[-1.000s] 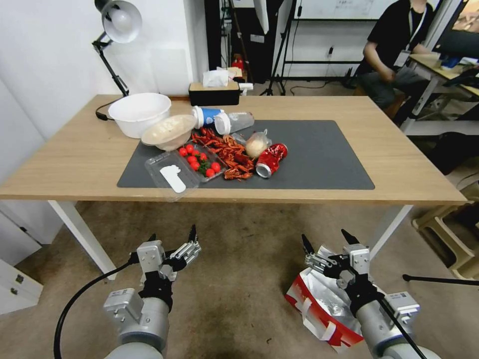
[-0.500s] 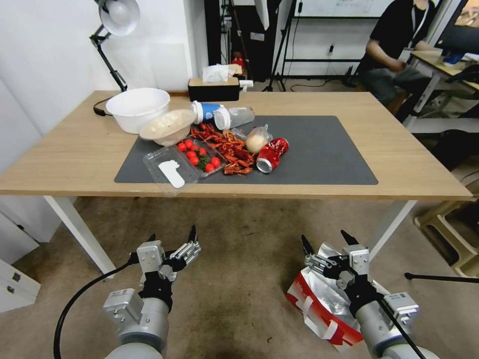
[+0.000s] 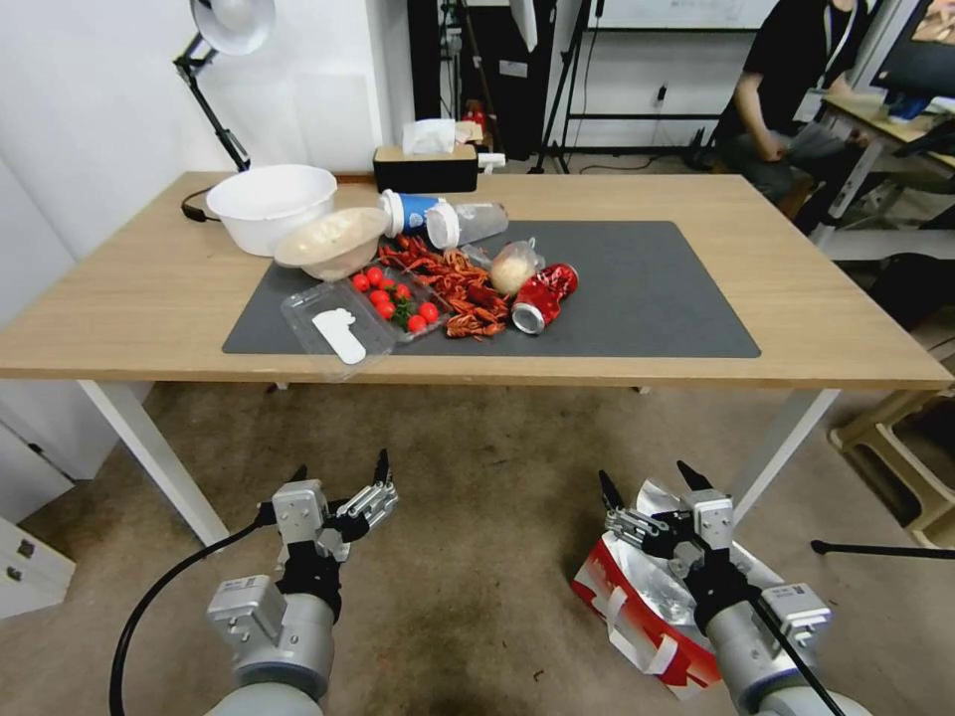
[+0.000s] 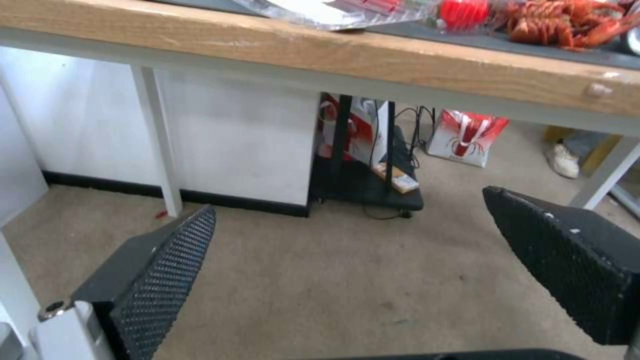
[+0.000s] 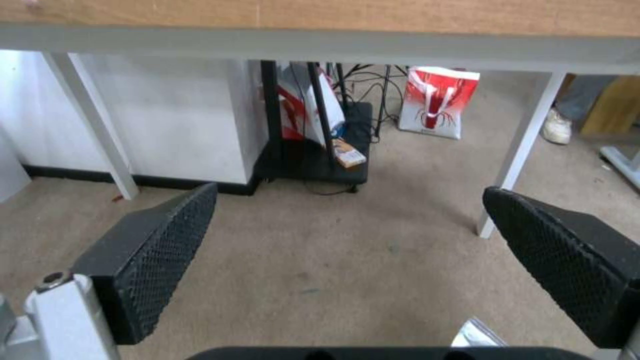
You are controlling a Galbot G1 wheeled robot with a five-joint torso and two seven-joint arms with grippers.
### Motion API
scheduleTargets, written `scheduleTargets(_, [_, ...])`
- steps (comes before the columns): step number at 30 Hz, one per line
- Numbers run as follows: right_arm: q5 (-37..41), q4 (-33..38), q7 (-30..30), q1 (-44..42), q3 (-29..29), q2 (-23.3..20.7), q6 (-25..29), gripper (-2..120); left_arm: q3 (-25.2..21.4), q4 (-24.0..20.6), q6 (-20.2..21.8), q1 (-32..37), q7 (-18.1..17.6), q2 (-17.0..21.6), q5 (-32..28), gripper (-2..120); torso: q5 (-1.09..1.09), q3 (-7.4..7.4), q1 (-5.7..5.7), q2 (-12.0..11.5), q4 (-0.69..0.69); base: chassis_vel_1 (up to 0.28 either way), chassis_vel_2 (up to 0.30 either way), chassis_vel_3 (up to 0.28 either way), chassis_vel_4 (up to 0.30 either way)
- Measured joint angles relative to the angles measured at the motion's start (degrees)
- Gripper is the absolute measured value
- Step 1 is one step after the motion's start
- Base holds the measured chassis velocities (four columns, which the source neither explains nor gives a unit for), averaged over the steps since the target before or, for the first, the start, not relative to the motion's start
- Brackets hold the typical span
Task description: Pick up the food delivery bag from the floor and place it on the table.
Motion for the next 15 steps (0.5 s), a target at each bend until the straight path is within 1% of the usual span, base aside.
scheduleTargets(2, [0.0, -0.2, 0.0, 0.0, 0.0, 0.0, 0.0, 100, -0.2, 0.4, -0.5, 0.0, 0.4, 0.0, 1.3, 100, 0.00, -0.49, -0.32, -0.8, 0.00, 0.000, 0.000, 0.000, 0.000])
scheduleTargets(7, [0.0, -0.5, 0.1, 0.3, -0.1, 0.0, 0.0, 100, -0.3, 0.8, -0.7, -0.1, 0.4, 0.1, 2.0, 100, 0.00, -1.55, -1.11, -2.6, 0.00, 0.000, 0.000, 0.000, 0.000])
scheduleTargets(8, [0.0, -0.5, 0.1, 0.3, -0.1, 0.0, 0.0, 100, -0.3, 0.8, -0.7, -0.1, 0.4, 0.1, 2.0, 100, 0.00, -1.55, -1.11, -2.6, 0.00, 0.000, 0.000, 0.000, 0.000])
scheduleTargets(11, [0.0, -0.7, 0.1, 0.3, -0.1, 0.0, 0.0, 100, -0.4, 0.9, -0.7, -0.2, 0.3, 0.1, 2.1, 100, 0.00, -2.21, -1.59, -3.8, 0.00, 0.000, 0.000, 0.000, 0.000])
scheduleTargets(15, [0.0, -0.8, 0.1, 0.4, 0.0, -0.1, 0.0, 100, -0.4, 1.0, -0.8, -0.2, 0.3, 0.0, 2.1, 100, 0.00, -2.63, -1.82, -4.4, 0.00, 0.000, 0.000, 0.000, 0.000])
